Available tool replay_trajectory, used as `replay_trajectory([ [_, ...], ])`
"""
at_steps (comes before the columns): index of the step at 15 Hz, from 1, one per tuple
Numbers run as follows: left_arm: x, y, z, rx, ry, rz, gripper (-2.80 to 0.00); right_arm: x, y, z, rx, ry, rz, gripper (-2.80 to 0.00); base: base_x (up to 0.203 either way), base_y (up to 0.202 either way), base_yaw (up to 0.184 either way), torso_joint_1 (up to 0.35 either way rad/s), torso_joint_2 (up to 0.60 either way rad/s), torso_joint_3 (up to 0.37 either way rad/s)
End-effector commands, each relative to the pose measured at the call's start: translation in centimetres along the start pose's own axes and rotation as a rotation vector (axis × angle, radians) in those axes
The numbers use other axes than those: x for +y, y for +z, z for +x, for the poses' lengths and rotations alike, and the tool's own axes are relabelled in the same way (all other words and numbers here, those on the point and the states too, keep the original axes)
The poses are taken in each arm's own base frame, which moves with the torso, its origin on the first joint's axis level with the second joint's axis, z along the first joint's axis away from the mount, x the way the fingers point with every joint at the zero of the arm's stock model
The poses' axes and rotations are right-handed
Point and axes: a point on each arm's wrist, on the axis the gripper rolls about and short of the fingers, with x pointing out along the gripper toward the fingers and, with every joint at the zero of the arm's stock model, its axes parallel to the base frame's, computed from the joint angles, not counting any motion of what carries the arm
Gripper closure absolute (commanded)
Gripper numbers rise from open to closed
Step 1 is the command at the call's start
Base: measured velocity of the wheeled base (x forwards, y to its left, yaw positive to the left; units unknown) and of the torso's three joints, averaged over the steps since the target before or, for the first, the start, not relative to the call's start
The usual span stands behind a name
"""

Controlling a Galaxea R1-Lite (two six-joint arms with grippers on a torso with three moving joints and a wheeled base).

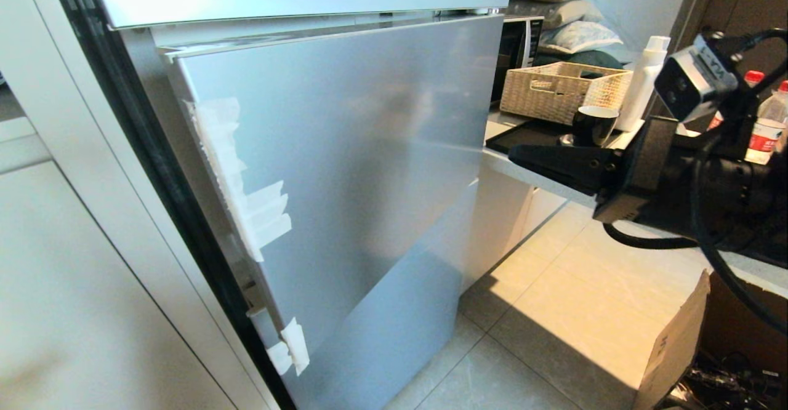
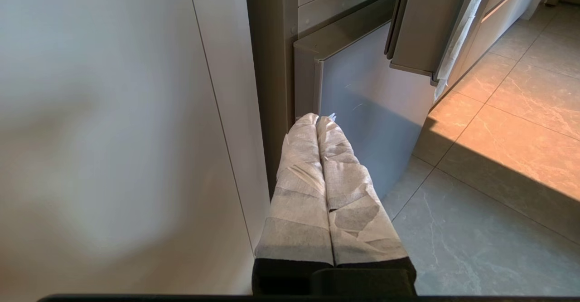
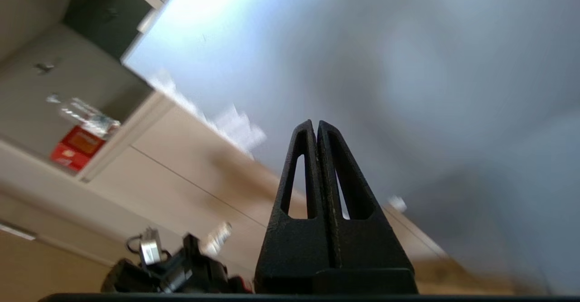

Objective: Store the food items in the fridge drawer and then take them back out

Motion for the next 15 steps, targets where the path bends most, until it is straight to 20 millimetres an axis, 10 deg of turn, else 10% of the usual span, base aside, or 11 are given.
replay_trajectory([
  [1,0.0,0.0,0.0,0.001,0.000,0.000,0.00,-2.1,-0.4,4.0,0.051,0.003,0.026,0.00,0.000,0.000,0.000,0.000,0.00,0.000],
  [15,0.0,0.0,0.0,0.002,0.000,0.000,0.00,-8.0,-1.7,18.3,0.065,0.081,0.017,0.00,0.000,0.000,0.000,0.000,0.00,0.000],
])
